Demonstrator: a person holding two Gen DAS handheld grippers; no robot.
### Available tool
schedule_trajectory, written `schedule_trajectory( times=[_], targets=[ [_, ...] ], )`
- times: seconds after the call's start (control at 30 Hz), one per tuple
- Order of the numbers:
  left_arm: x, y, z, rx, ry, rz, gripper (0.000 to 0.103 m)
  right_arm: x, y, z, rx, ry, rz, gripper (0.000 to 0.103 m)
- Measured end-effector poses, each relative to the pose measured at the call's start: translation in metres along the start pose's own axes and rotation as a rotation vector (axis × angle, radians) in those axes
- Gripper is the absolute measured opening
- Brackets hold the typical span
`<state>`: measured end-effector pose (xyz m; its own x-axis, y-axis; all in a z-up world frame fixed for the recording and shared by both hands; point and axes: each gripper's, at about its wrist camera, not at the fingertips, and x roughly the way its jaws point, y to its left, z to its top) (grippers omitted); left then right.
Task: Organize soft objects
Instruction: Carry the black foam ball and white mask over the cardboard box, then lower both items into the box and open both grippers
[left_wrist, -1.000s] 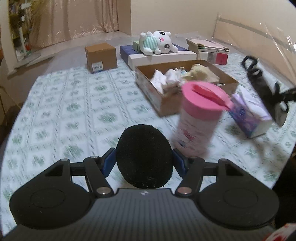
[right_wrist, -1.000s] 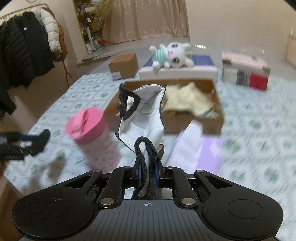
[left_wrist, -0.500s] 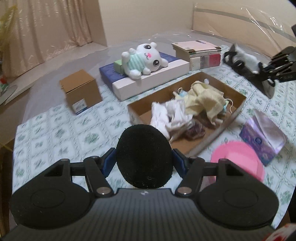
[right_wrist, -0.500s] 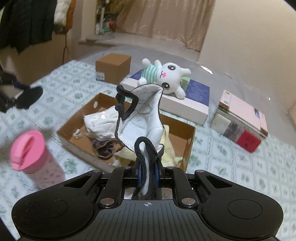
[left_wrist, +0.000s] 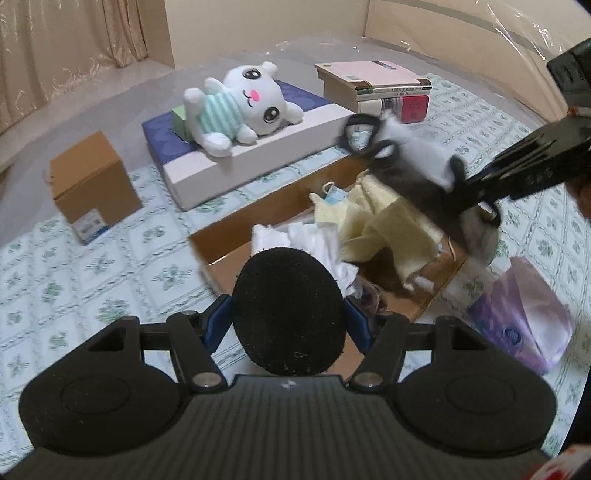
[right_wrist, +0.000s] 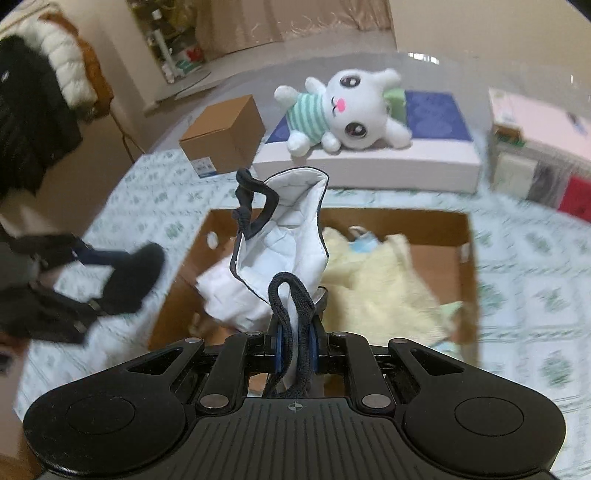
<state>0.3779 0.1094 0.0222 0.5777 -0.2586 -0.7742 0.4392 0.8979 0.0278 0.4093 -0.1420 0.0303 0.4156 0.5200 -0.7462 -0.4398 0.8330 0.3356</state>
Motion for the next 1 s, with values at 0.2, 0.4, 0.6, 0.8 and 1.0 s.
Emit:
schedule_trajectory(
  times=[0.2,0.4,0.6,0.8,1.0],
  targets=[
    [0.026,-0.010,0.004,0.005,0.030,-0.011,0.062,0.038,-0.001,0.005,0.074,0.029,0.022,0.014],
    [0.048,-0.014,0.004,0.021,0.049,-0.004,0.062,0.065,-0.009,0.003,0.095,0.072,0.022,0.014],
    [0.065,-0.013,0.005,0.028,0.069,0.009,0.062,0.081,-0.017,-0.001,0.091,0.109,0.008,0.014],
    [0.073,-0.013,0.008,0.036,0.077,0.017,0.062,0.091,-0.019,-0.003,0.077,0.127,0.009,0.014],
    [0.080,-0.015,0.010,0.047,0.091,0.030,0.062,0.100,-0.012,-0.004,0.038,0.142,0.000,0.014]
  ],
)
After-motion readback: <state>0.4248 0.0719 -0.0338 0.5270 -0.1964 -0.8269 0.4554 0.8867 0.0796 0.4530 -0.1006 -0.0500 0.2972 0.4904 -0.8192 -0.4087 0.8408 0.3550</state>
